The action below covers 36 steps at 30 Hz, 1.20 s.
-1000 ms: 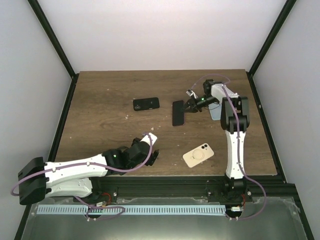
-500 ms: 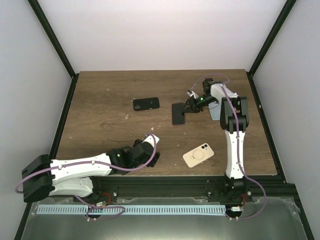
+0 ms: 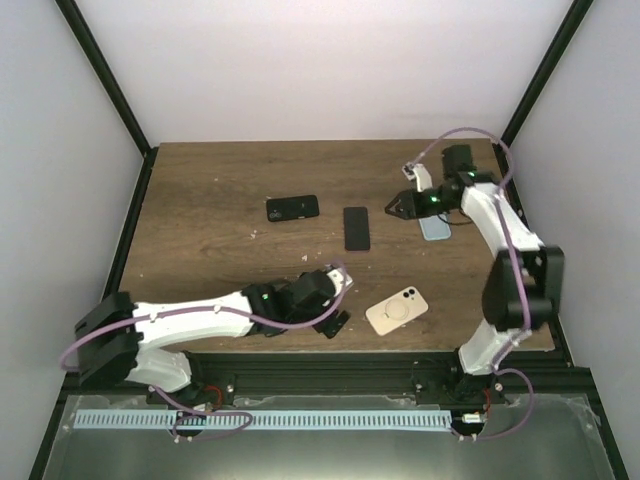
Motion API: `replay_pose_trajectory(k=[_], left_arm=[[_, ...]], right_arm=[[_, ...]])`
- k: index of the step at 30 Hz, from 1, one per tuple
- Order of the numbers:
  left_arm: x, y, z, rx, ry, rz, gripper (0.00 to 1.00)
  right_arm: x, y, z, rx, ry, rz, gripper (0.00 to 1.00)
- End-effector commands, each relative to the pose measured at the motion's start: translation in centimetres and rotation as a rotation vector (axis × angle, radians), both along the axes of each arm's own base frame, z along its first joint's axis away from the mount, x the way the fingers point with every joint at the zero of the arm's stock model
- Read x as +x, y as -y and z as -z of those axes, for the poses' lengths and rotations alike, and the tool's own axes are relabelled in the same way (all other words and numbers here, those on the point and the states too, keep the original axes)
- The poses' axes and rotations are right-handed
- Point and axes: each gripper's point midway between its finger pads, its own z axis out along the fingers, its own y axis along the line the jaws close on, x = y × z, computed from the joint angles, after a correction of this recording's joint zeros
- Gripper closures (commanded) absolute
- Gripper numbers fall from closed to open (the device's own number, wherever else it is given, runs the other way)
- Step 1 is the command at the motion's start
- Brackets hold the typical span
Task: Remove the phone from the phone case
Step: Place the phone at the center of the board, then pick up the phone at the center of the board.
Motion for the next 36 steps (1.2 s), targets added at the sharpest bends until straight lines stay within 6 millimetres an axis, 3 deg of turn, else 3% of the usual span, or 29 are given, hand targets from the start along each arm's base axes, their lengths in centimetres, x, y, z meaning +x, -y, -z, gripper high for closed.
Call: replay_pose_trajectory(k=[1,5,7,10,13,20,24,29,32,36], left_arm=[[-1.3,3.9,0.8,0.044,-0.092,0.181,0.0],[-1.4,6.9,2.8,0.119,-0.167,0.262,0.0],[-0.9,9.0,2.9,0.131,-0.175,0.29,0.0],[0.1,11.2,4.1,0.174,-0.184,0.296,0.0],[0.5,13.2,5.2,0.204,-0.22,0.304,0.0],[-1.1,16.4,7.9,0.239,-0.292,0.336,0.0],[-0.5,15.9,10.1,0.347,-0.248,0.267,0.0],[-0.2,14.5,11.5,0.44,-0.197,0.217,0.0],[0.0,13.7,11.5,0.449,-0.189,0.194,0.0],[1.8,12.7,10.4,0.406,-0.176,0.15,0.0]], right_arm=[[-2.1,3.1,-4.1,-0.07,0.247,0.103,0.54],[-4.2,7.7,-6.2,-0.178,0.43,0.281,0.15],[-5.4,9.5,-5.3,-0.211,0.47,0.36,0.01],[-6.5,9.8,-4.5,-0.158,0.497,0.366,0.0],[-6.0,10.7,-4.9,-0.151,0.47,0.389,0.0],[-6.0,10.5,-4.2,-0.132,0.453,0.366,0.0],[-6.2,10.4,-4.4,-0.129,0.458,0.361,0.0],[-6.3,10.2,-4.7,-0.126,0.466,0.352,0.0],[-6.3,10.2,-4.7,-0.127,0.468,0.351,0.0],[-6.3,10.3,-4.7,-0.128,0.469,0.352,0.0]])
